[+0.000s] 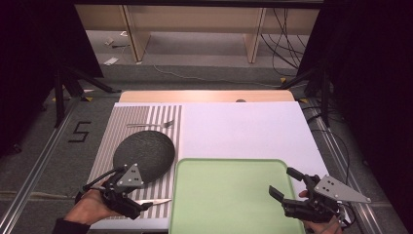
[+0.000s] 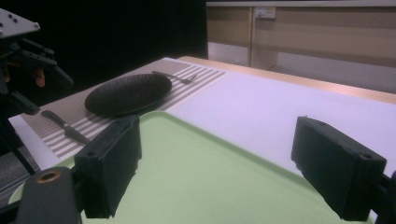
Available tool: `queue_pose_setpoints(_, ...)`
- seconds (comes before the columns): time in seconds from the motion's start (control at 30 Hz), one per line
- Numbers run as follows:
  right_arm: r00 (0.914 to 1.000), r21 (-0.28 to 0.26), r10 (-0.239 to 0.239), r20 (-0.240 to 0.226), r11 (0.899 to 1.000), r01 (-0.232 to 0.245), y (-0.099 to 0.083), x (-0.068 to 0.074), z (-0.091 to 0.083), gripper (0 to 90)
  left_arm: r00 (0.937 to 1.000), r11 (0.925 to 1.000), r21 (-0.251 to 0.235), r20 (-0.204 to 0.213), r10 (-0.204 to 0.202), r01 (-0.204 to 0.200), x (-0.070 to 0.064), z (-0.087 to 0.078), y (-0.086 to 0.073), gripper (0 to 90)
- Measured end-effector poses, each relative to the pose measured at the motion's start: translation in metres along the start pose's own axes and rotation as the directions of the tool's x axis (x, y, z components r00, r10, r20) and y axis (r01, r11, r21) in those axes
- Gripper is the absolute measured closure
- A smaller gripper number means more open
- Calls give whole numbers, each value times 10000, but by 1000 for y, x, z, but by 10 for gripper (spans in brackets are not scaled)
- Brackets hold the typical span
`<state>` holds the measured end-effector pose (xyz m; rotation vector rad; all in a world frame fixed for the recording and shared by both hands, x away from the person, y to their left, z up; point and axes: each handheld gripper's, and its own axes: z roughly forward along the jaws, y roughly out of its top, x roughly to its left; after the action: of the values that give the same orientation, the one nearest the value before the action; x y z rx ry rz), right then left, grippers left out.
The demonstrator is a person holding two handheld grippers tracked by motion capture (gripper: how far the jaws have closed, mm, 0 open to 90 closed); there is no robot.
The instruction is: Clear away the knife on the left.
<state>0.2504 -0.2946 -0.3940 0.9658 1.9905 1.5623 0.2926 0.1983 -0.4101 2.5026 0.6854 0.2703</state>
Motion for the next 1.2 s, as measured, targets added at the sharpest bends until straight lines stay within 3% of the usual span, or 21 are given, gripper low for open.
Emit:
queue_pose_setpoints(0.1,10000,1,41,-15,10000,-41,0,-1,0,169,10000,9972,751,12,27,-27,5,9,-10,160)
queue_pose_setpoints(0.37,10000,28,-9,-34,10000,9,0,0,1,170,10000,9927,1209,-80,52,-42,9,11,-13,172)
queue_pose_setpoints(0.67,10000,-18,15,-60,10000,-16,0,0,0,170,9995,9697,2443,-278,130,-58,13,23,-24,174)
queue_pose_setpoints(0.8,10000,-14,7,-50,10000,-7,0,0,1,170,9998,9688,2477,-216,-8,61,15,23,-26,198)
queue_pose_setpoints(0.97,10000,-9,1,-53,10000,-1,0,0,1,171,9994,9532,3017,-334,-86,183,21,26,-31,225)
queue_pose_setpoints(1.2,10000,14,-11,-57,10000,11,0,0,1,171,9994,9419,3348,-274,-205,285,26,32,-34,305)
